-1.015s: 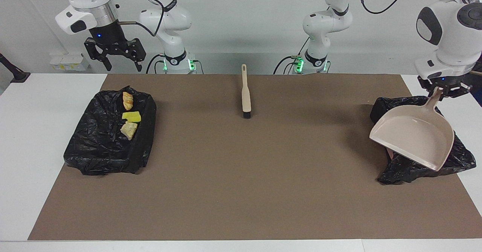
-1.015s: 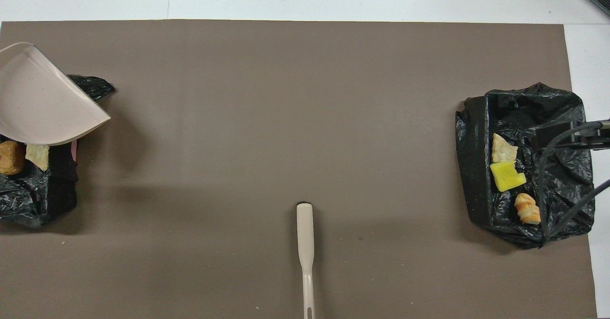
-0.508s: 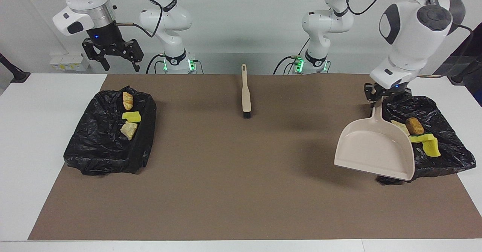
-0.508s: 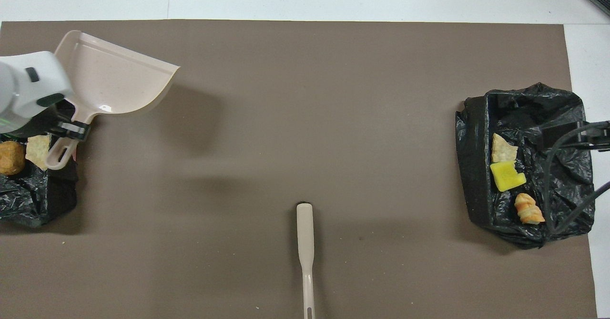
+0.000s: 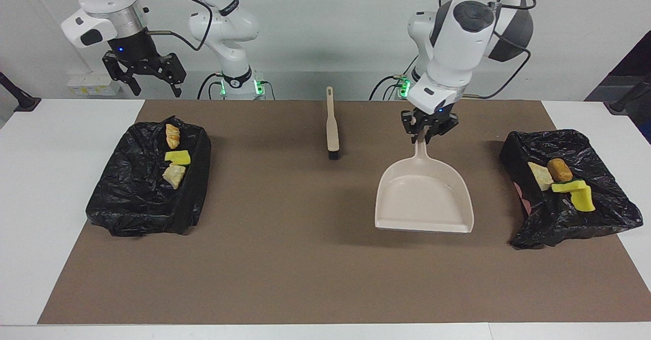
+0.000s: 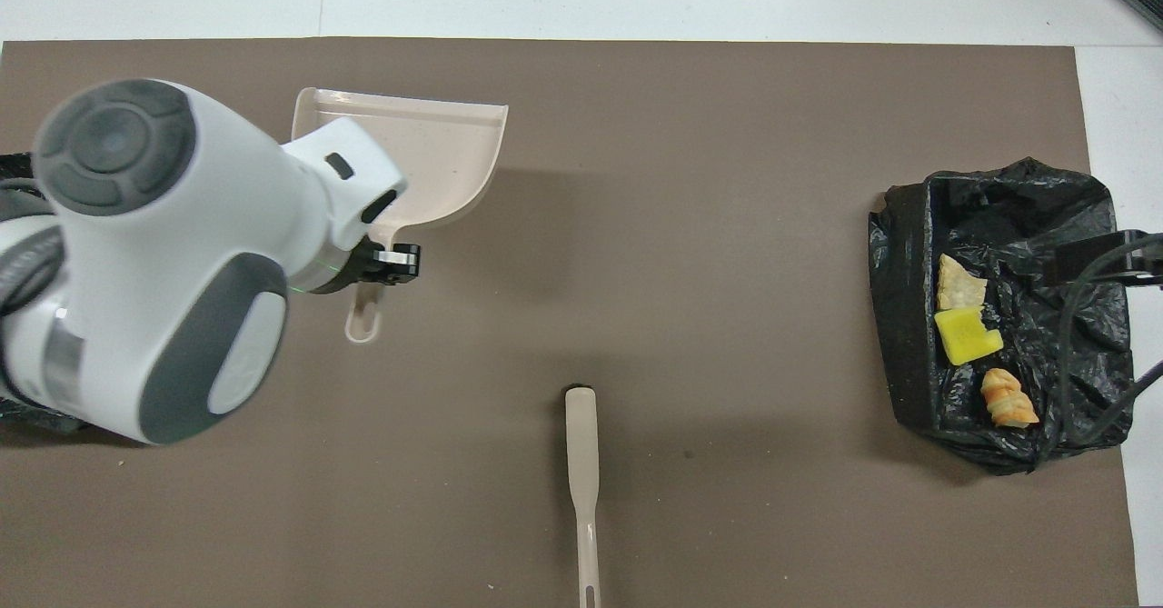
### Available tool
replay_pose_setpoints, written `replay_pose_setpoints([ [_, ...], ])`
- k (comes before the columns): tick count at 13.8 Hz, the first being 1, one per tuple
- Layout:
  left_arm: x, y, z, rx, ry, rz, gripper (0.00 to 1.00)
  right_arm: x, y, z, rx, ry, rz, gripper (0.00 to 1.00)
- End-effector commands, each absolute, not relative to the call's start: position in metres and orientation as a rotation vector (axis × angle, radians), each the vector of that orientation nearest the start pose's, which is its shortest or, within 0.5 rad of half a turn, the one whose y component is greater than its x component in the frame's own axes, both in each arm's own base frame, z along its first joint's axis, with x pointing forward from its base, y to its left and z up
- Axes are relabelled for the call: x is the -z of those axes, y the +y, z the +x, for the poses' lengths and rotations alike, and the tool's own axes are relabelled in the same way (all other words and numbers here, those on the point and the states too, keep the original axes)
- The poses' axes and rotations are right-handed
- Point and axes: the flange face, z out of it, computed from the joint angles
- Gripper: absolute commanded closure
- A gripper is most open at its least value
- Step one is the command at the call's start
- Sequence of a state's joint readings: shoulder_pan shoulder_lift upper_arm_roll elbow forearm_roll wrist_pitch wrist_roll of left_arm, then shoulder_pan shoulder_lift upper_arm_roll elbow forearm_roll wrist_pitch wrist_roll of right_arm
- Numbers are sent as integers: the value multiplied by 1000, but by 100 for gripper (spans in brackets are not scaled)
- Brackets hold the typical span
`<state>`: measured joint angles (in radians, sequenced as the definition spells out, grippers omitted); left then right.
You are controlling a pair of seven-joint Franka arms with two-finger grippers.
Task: Sweep and dump trash in bin
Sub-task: 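Place the dustpan back at the table center with the left gripper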
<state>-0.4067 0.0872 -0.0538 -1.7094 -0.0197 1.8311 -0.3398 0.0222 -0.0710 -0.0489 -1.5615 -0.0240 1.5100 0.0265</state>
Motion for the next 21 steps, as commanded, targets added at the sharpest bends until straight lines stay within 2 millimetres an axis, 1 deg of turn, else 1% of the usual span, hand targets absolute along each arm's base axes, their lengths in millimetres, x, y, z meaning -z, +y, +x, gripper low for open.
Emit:
replay_pose_setpoints([
  [1, -491, -320, 527, 35, 149, -3215, 100, -662, -22, 519, 4, 44, -3179, 0],
  [4, -434, -378, 523, 73, 91, -3244, 100, -661, -22, 519, 1, 44, -3179, 0],
  [6, -408, -405, 515, 80, 81, -3252, 100, -661, -22, 519, 4, 44, -3177, 0],
  [7, -405, -413, 510, 87, 56, -3260, 100, -661, -22, 518, -1, 41, -3177, 0],
  [8, -405, -414, 510, 90, 38, -3266, 100, -661, -22, 516, -1, 43, -3174, 0],
  [9, -400, -413, 508, 75, 35, -3265, 100, -659, -22, 516, -6, 43, -3171, 0],
  [10, -394, -415, 500, 73, 50, -3266, 94, -660, -21, 515, -3, 42, -3166, 0],
  [11, -389, -416, 494, 81, 63, -3269, 83, -659, -21, 515, -6, 42, -3164, 0],
  [12, -387, -414, 494, 77, 69, -3265, 51, -659, -21, 514, -6, 39, -3164, 0],
  [13, -388, -413, 494, 63, 65, -3257, 9, -659, -19, 516, 1, 22, -3165, 0],
  [14, -390, -410, 497, 50, 50, -3249, 0, -659, -15, 516, -8, -2, -3165, 0],
  [16, -399, -399, 506, 64, 22, -3250, 0, -658, -14, 518, -11, -7, -3166, 0],
  [17, -409, -390, 510, 64, -1, -3245, 0, -658, -13, 517, -11, -7, -3164, 0],
  [18, -418, -372, 522, 66, -37, -3234, 0, -658, -14, 516, -15, -4, -3165, 0],
  [19, -431, -360, 529, 81, -59, -3235, 0, -658, -14, 515, -18, -7, -3165, 0],
  [20, -446, -337, 541, 94, -60, -3235, 0, -656, -15, 514, -32, -4, -3165, 0],
  [21, -456, -318, 547, 99, -2, -3232, 0, -656, -14, 514, -30, -7, -3165, 0],
])
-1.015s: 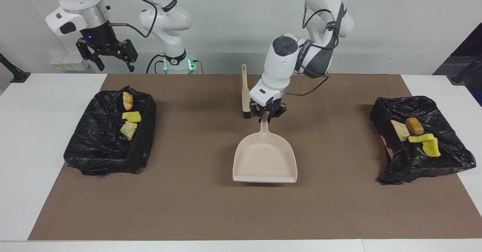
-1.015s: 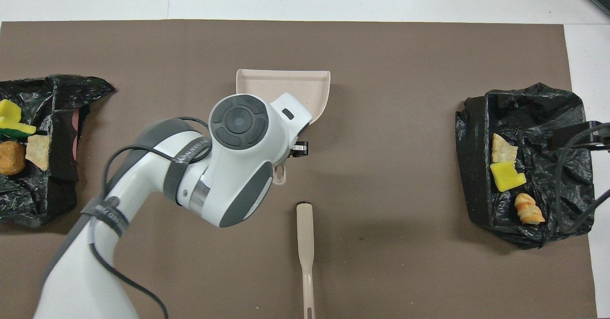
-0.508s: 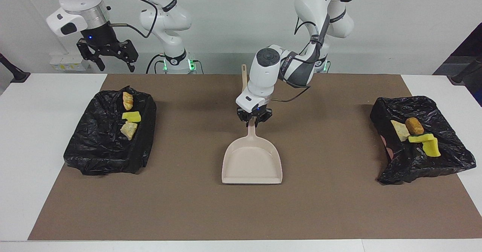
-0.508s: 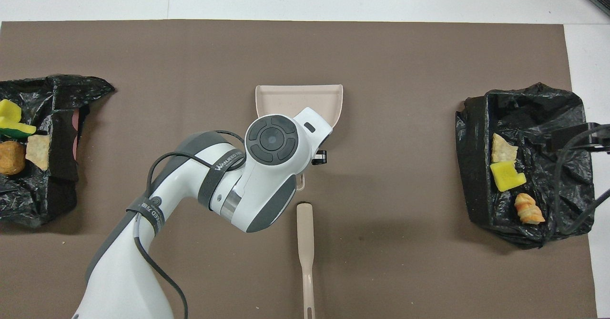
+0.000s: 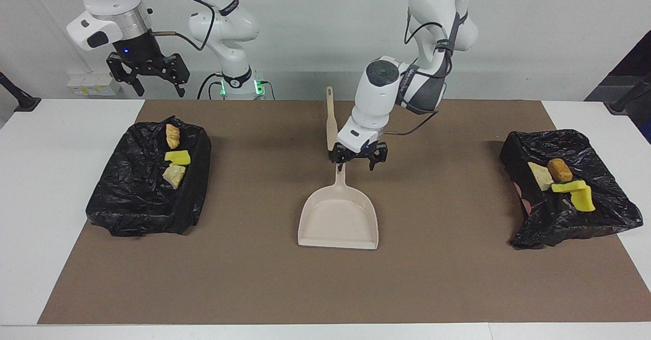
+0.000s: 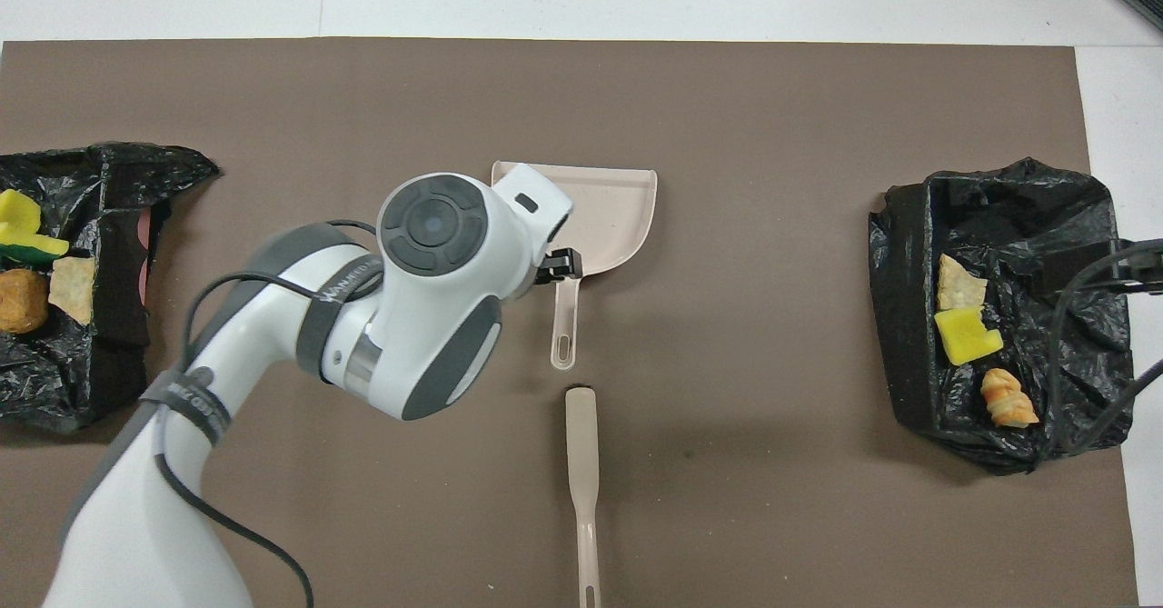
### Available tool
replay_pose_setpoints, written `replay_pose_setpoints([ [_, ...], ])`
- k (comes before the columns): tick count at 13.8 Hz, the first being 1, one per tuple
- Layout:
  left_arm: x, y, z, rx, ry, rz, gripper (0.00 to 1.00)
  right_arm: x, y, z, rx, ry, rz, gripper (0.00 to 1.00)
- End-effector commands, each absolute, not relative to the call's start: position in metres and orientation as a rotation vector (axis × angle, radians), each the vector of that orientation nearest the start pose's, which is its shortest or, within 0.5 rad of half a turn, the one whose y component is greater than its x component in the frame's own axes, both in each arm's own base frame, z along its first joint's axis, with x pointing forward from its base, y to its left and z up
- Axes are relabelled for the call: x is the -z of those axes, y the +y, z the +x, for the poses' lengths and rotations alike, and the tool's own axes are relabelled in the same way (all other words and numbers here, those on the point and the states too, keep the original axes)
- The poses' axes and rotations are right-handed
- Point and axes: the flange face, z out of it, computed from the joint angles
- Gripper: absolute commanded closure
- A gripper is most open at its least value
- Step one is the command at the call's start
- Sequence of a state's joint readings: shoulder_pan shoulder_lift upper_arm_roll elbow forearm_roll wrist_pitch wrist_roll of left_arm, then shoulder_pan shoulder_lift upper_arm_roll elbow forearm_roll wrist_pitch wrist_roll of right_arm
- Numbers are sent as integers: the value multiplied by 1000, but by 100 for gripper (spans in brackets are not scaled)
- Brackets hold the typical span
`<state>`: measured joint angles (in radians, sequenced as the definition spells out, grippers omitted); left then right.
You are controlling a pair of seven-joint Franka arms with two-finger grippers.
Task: Sweep and dump trash in bin
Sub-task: 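Place the dustpan back at the table center with the left gripper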
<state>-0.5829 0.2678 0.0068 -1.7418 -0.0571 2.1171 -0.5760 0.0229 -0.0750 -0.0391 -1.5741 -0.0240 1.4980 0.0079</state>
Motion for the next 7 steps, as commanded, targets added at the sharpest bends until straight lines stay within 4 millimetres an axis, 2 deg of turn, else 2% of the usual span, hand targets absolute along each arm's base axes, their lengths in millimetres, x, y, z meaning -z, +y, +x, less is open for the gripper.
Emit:
replay_pose_setpoints([
  [1, -474, -298, 554, 119, 41, -3235, 0, -657, -14, 514, -28, -7, -3164, 0],
  [2, -484, -266, 566, 108, 27, -3227, 0, -657, -14, 514, -30, -7, -3164, 0],
  [3, -498, -239, 575, 109, 85, -3227, 0, -656, -14, 513, -35, -9, -3163, 0],
  [5, -516, -194, 591, 109, 118, -3223, 0, -655, -15, 511, -35, -7, -3163, 0],
  [7, -523, -154, 601, 92, 155, -3215, 0, -655, -15, 511, -35, -7, -3163, 0],
])
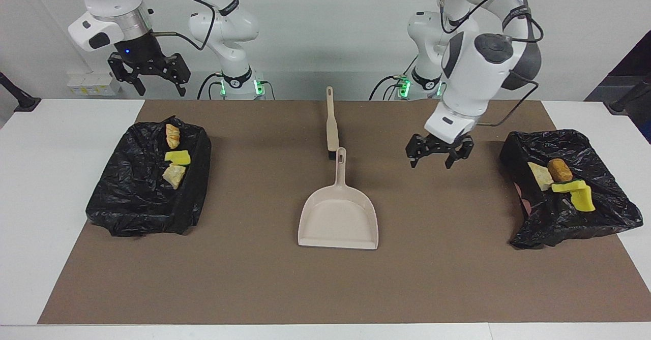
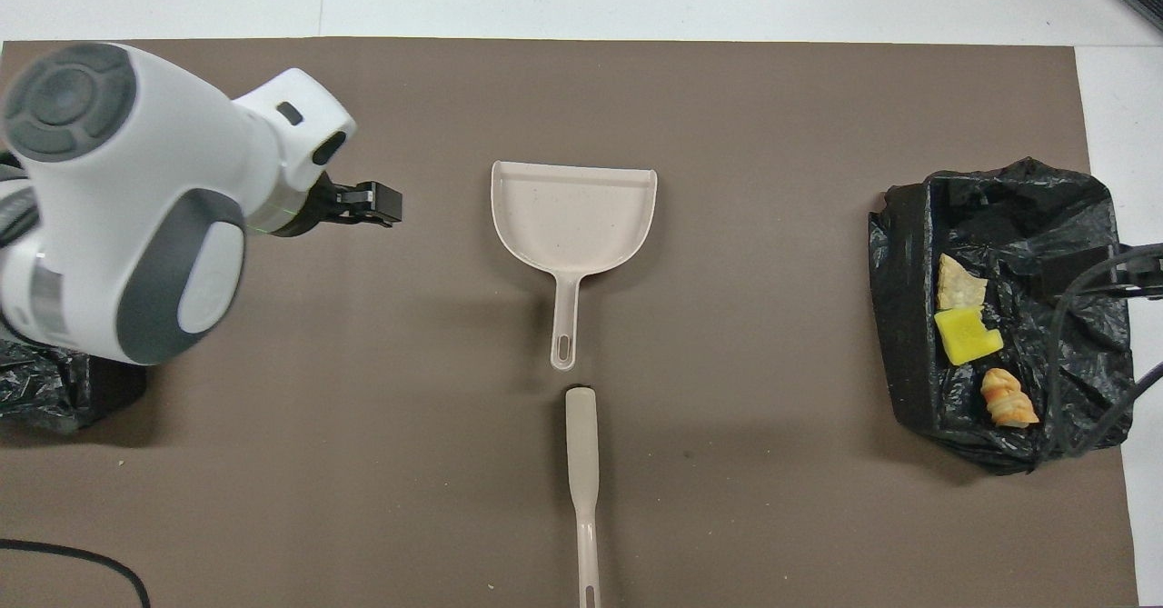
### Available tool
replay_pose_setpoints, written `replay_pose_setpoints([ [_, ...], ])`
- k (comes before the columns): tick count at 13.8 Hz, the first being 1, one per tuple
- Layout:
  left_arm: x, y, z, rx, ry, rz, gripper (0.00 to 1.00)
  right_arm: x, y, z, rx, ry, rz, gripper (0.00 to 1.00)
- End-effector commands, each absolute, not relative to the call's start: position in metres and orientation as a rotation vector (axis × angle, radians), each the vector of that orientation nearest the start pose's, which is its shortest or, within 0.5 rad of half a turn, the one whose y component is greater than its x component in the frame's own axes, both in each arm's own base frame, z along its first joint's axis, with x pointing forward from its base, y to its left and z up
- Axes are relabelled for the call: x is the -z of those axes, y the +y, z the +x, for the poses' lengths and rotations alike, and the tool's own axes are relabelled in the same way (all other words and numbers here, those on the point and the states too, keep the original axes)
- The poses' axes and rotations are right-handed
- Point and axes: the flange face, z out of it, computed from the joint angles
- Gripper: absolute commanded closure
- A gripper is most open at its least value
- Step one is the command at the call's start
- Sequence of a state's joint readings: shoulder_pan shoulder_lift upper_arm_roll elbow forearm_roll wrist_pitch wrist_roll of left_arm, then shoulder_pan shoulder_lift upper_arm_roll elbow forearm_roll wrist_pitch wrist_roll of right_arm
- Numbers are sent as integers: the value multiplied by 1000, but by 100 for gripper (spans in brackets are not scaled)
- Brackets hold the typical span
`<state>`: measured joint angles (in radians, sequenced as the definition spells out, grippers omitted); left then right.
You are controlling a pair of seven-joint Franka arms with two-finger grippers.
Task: Sweep and dump trash in bin
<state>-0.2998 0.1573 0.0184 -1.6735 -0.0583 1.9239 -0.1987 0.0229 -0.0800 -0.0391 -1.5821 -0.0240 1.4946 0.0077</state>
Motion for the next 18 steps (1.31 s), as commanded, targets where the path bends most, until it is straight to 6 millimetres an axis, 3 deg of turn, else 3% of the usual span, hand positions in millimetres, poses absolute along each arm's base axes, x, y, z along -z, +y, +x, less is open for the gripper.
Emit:
replay_pose_setpoints([
  [1, -526, -136, 603, 89, 168, -3212, 0, -655, -15, 511, -35, -7, -3163, 0],
  [3, -539, -105, 601, 95, 202, -3210, 0, -655, -15, 511, -35, -7, -3163, 0],
  [5, -545, -59, 601, 79, 269, -3224, 0, -655, -15, 511, -35, -9, -3163, 0],
  [8, -561, -6, 593, 90, 276, -3224, 0, -653, -18, 511, -35, -4, -3167, 0],
  [12, -588, 14, 577, 123, 222, -3215, 0, -652, -19, 509, -17, -41, -3171, 0],
  [16, -627, 11, 539, 53, 182, -3221, 0, -651, -20, 508, -22, -48, -3169, 0],
  [18, -624, 4, 526, 23, 209, -3208, 0, -651, -20, 508, -27, -53, -3170, 0],
])
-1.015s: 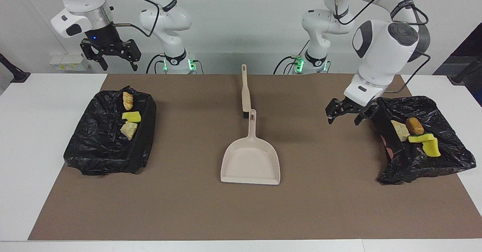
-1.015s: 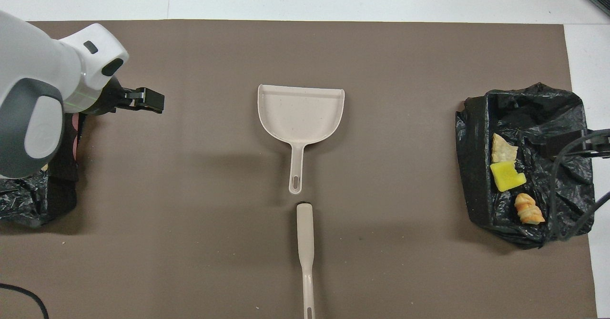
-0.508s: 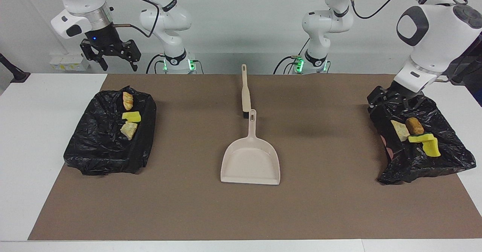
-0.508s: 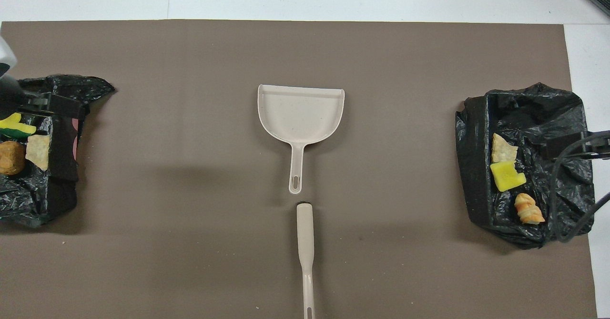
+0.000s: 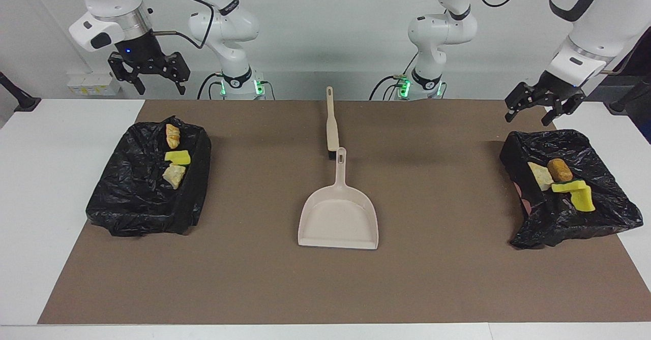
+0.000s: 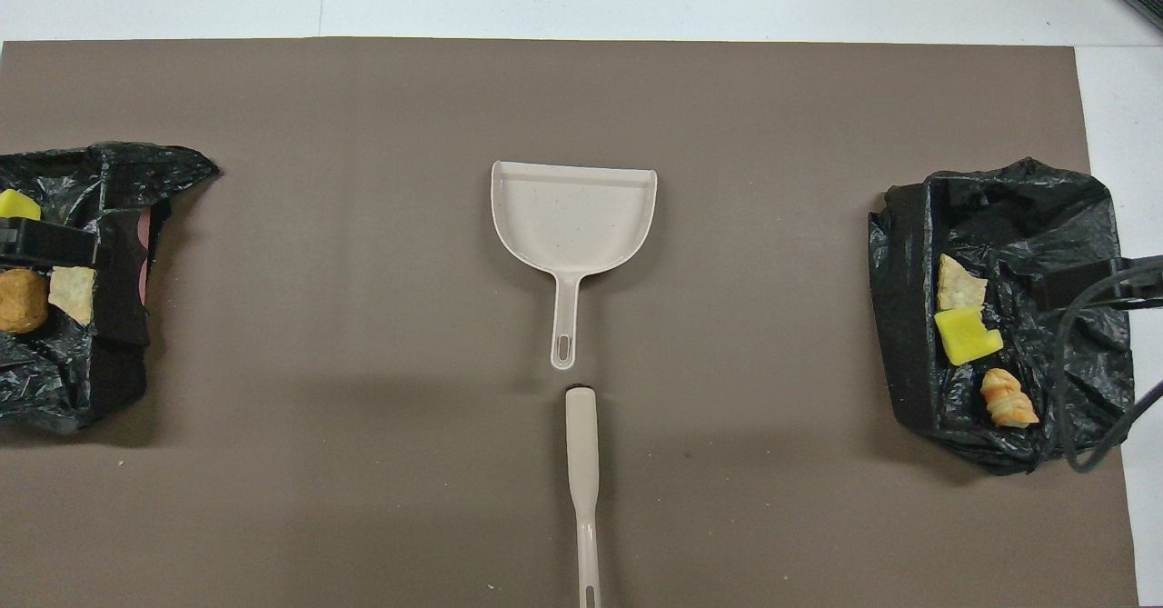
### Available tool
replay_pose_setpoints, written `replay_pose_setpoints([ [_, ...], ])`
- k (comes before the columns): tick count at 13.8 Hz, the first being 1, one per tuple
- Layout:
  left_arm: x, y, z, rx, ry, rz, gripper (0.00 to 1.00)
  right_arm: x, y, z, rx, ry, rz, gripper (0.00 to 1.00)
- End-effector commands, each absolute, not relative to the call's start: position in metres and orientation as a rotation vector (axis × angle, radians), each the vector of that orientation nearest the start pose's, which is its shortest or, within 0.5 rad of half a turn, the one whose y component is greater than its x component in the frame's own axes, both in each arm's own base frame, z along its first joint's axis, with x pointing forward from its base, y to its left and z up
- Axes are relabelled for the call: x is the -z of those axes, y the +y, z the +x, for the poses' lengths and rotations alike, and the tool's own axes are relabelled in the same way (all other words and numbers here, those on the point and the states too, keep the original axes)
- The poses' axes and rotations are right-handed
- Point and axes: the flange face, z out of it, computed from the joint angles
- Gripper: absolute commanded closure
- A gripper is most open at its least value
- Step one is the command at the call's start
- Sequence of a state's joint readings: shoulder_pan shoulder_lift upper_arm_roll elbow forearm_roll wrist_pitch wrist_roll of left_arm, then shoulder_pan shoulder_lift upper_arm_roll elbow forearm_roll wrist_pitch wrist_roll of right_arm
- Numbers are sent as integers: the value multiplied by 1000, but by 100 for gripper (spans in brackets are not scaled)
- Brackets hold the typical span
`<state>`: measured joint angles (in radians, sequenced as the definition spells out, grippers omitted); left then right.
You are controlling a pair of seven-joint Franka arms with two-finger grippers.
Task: Sweep and dump trash in bin
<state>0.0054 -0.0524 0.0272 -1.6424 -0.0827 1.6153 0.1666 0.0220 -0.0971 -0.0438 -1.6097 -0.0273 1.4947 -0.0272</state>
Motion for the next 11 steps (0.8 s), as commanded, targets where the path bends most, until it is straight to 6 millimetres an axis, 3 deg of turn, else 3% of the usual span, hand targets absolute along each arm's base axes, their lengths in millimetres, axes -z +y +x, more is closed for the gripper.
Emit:
replay_pose_setpoints([
  [1, -621, 3, 525, 14, 216, -3202, 0, -651, -20, 508, -27, -53, -3170, 0],
  [3, -623, 3, 522, -27, 230, -3185, 0, -651, -20, 508, -27, -53, -3170, 0],
  [6, -643, 4, 517, -108, 226, -3181, 0, -651, -20, 508, -27, -53, -3170, 0],
  [11, -639, -1, 513, -133, 240, -3120, 0, -651, -20, 508, -27, -53, -3169, 0],
])
